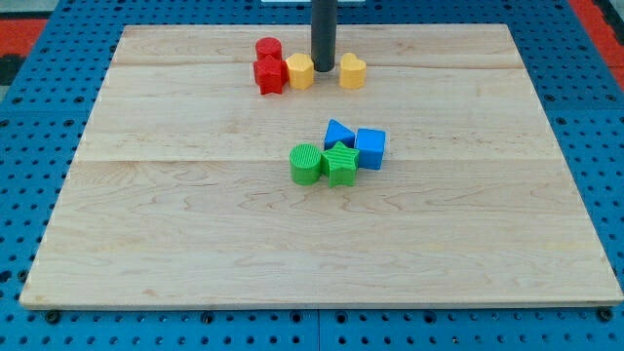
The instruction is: Adjust the hexagon to the right of the red star
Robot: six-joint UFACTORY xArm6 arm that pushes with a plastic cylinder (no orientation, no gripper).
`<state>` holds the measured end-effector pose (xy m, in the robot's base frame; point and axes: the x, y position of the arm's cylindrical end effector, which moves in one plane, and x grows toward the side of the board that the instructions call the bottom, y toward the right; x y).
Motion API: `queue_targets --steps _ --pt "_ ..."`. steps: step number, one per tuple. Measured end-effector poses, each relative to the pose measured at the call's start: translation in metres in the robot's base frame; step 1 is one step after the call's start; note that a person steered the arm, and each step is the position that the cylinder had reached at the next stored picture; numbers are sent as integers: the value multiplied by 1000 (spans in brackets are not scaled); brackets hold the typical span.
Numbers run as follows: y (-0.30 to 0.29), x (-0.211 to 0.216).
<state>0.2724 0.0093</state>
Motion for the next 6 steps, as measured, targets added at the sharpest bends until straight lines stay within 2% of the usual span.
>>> queue_targets --steps 1,2,3,4,5,6 --pt "-20 -15" --pt "-42 5" --pt "-27 -13" --pt "-38 -48" --pt "-111 -55" --pt "-122 -37"
